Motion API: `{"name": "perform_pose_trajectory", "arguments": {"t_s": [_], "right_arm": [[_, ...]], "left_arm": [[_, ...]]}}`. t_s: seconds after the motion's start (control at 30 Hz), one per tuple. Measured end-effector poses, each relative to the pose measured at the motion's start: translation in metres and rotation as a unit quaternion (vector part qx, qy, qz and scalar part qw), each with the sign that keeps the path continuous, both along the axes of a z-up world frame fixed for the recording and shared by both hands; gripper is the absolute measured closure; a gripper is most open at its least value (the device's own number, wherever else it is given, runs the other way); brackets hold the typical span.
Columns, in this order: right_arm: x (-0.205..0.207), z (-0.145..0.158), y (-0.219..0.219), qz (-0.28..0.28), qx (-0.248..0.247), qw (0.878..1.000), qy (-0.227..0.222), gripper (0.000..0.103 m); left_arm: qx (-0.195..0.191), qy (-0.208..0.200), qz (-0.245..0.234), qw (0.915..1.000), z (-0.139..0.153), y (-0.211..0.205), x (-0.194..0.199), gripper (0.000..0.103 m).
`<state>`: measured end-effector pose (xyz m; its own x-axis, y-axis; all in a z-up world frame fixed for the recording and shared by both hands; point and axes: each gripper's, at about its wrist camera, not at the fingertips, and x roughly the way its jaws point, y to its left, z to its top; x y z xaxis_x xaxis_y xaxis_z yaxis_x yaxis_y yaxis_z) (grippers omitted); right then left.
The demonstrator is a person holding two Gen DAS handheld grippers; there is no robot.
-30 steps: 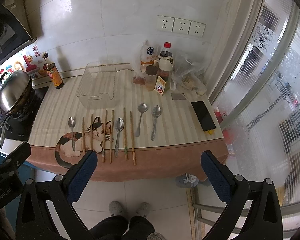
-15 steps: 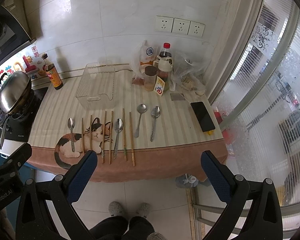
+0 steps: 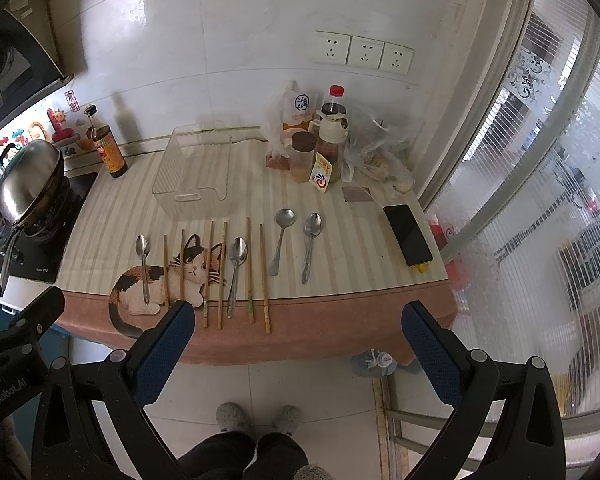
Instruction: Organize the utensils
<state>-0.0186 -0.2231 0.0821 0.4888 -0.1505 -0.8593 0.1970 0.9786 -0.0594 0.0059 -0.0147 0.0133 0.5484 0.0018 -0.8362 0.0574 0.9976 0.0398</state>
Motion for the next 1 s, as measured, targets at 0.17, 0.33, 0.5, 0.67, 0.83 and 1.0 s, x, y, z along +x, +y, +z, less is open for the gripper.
{"name": "perform_pose_trajectory", "arguments": {"t_s": [0.17, 0.33, 0.5, 0.67, 0.83, 1.0], "right_arm": [[0.003, 0.000, -0.003, 0.002, 0.001, 1.000, 0.000, 0.000], [0.013, -0.004, -0.010, 0.005, 0.027, 1.000, -0.015, 0.000], [0.040, -0.027, -0.021, 0.002, 0.067, 0.997, -0.027, 0.000], [0.074, -0.065, -0.021, 0.008, 0.071, 0.997, 0.000, 0.000], [0.114, -0.109, -0.016, 0.016, 0.077, 0.996, 0.041, 0.003], [0.148, -0.166, -0.013, 0.023, 0.111, 0.989, 0.093, 0.060]], "left_arm": [[-0.003, 0.002, 0.004, 1.0000, -0.006, 0.002, 0.001, 0.000], [0.014, -0.032, 0.033, 0.9989, -0.009, 0.002, 0.009, 0.000], [0.016, -0.057, 0.080, 0.9950, -0.017, 0.017, 0.031, 0.000], [0.038, -0.069, 0.119, 0.9898, -0.035, 0.039, 0.060, 0.000], [0.042, -0.005, 0.130, 0.9906, -0.087, 0.056, 0.104, 0.000], [-0.013, 0.119, 0.083, 0.9894, -0.171, 0.056, 0.149, 0.010]]}}
